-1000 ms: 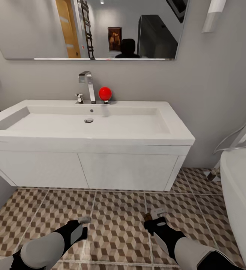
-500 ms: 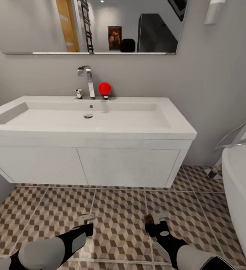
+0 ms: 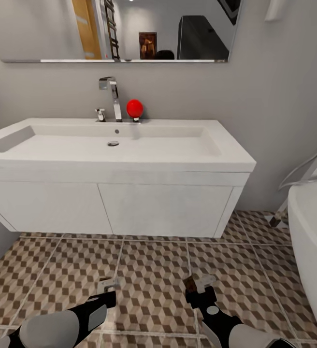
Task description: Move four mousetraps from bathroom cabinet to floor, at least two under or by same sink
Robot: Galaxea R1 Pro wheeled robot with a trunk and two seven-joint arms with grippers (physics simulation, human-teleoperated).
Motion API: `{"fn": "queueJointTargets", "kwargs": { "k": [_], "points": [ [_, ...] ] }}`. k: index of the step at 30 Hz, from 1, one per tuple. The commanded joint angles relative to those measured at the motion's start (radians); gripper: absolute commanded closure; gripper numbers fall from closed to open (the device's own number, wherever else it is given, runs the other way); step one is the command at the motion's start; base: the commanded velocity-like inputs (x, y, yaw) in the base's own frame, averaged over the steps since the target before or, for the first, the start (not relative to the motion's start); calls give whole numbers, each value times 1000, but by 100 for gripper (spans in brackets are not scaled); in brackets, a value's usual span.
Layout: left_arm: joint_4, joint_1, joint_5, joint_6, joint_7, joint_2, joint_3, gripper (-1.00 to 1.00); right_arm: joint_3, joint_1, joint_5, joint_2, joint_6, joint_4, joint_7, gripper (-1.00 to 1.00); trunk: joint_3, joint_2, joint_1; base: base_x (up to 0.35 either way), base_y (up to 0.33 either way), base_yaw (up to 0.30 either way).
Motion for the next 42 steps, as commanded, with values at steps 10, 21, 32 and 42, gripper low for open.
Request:
{"fn": "queueJointTargets", "kwargs": {
  "k": [10, 21, 32, 42],
  "points": [
    [-3, -1, 7, -5, 5, -5, -10, 100, 9, 0, 49, -4, -5, -3, -3, 100, -32, -71, 38, 0, 0, 0],
    [100, -1, 8, -6, 5, -28, -14, 100, 2, -14, 41, 2, 5, -19, -12, 100, -67, -148, 80, 0, 0, 0],
    [126, -3, 8, -41, 3, -50, -15, 100, 5, -17, 43, 14, 9, -17, -14, 100, -73, -162, 88, 45, 0, 0],
    [127, -3, 7, -44, 5, -47, -15, 100, 2, -17, 38, 15, 67, -16, -18, 100, -73, -162, 88, 319, 0, 0]
  ]
}}
